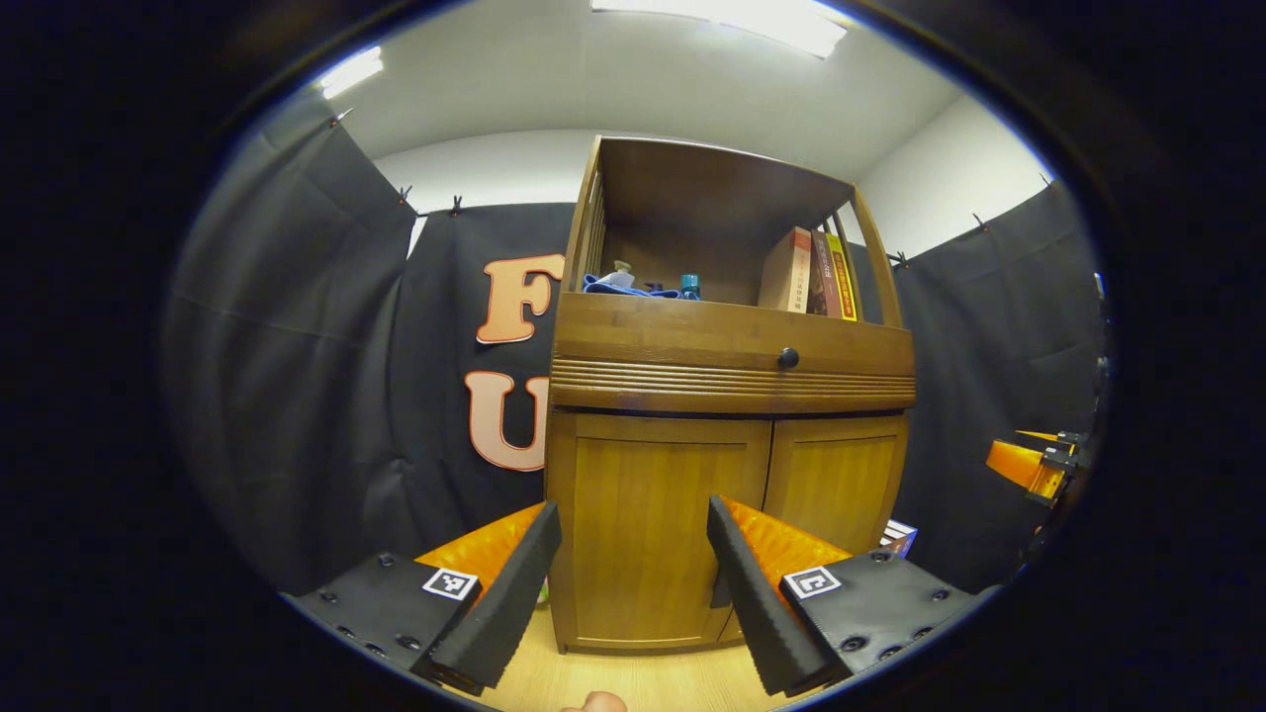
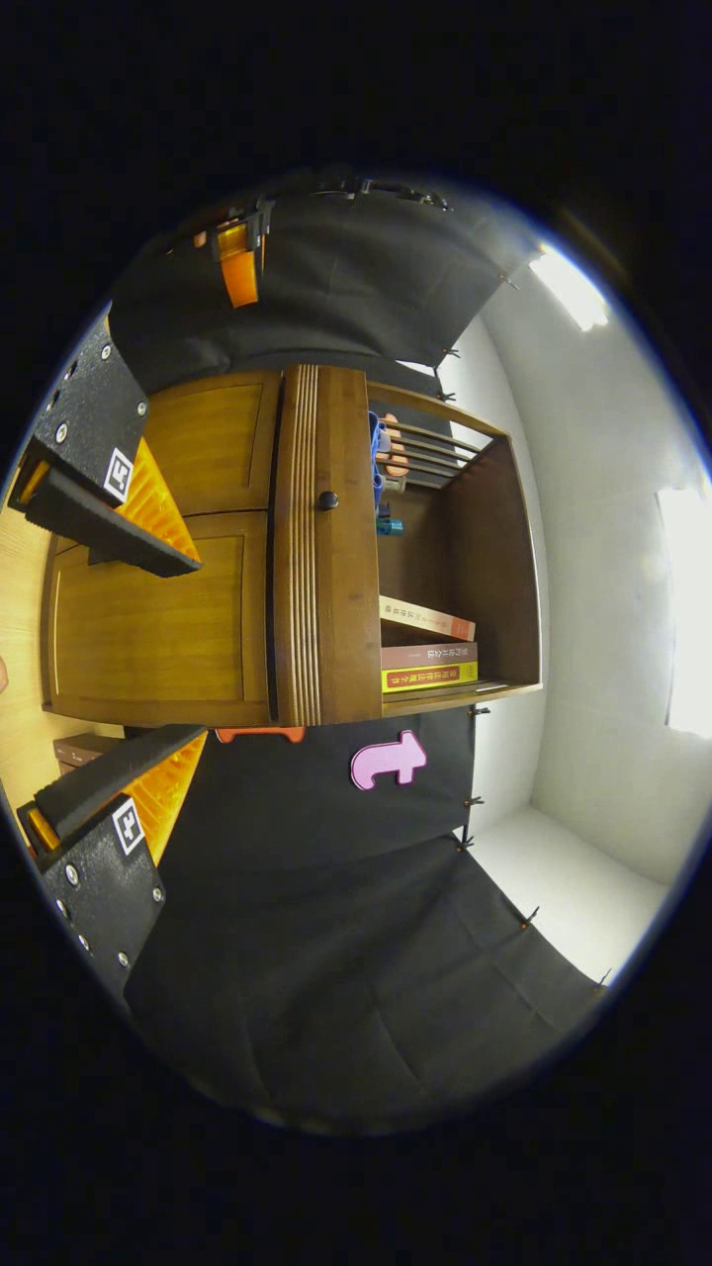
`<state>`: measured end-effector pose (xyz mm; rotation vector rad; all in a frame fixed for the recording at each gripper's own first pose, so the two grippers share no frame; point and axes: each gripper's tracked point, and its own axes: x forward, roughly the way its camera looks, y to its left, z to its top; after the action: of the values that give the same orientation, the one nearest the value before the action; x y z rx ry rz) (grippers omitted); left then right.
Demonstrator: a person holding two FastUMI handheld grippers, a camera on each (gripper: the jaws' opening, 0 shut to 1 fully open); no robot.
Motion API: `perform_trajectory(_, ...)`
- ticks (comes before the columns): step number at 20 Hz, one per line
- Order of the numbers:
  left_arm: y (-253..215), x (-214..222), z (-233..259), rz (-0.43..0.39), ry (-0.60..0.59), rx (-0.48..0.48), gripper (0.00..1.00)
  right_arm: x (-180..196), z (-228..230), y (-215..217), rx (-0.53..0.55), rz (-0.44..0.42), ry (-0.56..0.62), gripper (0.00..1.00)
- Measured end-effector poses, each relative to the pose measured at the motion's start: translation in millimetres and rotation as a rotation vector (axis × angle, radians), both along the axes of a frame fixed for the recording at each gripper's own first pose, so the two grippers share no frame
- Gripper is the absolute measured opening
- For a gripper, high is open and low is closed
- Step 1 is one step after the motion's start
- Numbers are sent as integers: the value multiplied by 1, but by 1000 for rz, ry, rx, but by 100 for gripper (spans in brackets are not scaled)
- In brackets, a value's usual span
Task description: Open the right door of the double-door shoe cabinet with the right hand, and open the left door with the left hand.
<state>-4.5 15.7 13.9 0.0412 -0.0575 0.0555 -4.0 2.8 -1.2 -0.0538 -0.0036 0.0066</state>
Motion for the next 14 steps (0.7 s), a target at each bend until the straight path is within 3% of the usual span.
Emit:
perform_trajectory(1,0,-1,-1,0,2,2,94,1,-3,1,-5,1,4,93)
perform_trajectory(2,-1,-1,-2,-2,4,-2,95,1,-3,2,-8,4,7,100)
perform_trajectory(4,1,-2,-2,0,3,-6,95,1,-7,7,-6,24,19,100)
perform_trajectory(5,3,-4,-1,1,0,-4,95,2,-9,10,-4,30,24,93)
perform_trajectory(6,3,-5,-1,2,-5,-4,95,3,-11,10,-4,34,29,93)
perform_trajectory(7,4,-6,1,2,-11,-4,95,4,-14,10,-10,34,32,100)
perform_trajectory(9,5,-7,3,5,-23,-3,95,6,-20,8,-31,29,34,100)
perform_trajectory(10,6,-7,3,8,-29,-3,95,8,-23,7,-38,27,33,93)
perform_trajectory(14,7,-8,4,26,-44,16,94,15,-46,10,-37,33,40,93)
